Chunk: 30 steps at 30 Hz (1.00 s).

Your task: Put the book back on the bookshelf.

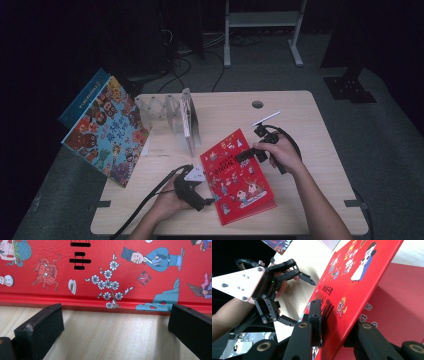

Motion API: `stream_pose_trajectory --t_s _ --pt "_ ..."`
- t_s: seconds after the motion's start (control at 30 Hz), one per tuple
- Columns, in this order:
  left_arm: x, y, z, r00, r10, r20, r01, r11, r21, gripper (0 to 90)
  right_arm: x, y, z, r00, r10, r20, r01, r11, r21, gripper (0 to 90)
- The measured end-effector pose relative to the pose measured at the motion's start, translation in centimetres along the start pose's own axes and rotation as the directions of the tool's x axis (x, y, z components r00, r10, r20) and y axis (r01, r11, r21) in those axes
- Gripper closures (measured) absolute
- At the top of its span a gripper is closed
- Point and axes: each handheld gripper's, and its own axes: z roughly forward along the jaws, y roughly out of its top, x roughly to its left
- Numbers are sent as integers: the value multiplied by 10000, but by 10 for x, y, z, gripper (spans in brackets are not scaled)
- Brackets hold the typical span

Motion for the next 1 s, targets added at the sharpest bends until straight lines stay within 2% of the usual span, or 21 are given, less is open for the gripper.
stream_pose_trajectory --t_s 0.07,0.37,0.6,0.77,0.9,1.0 --pt "0 0 0 10000 1 -2 -1 10000 0 0 1 0 0 9999 19 -158 -20 10000 -36 765" --pt "0 -1 -1 10000 9 -27 -9 10000 -9 0 6 -4 -2 9997 108 -225 -118 9989 -448 793" --pt "1 -1 -1 9999 -74 -97 74 10000 -27 0 13 -10 -10 9994 -121 -337 89 9955 -944 818" --pt "1 -1 -1 9999 -73 -93 73 10000 -23 0 20 -14 -21 9963 -462 -730 334 9853 -1677 849" --pt "1 -1 -1 9999 -85 -90 85 10000 -34 0 27 -18 -29 9933 -845 -788 657 9741 -2163 862" --pt "1 -1 -1 9999 -74 -79 74 10000 -22 0 32 -21 -34 9902 -1174 -755 946 9622 -2555 869"
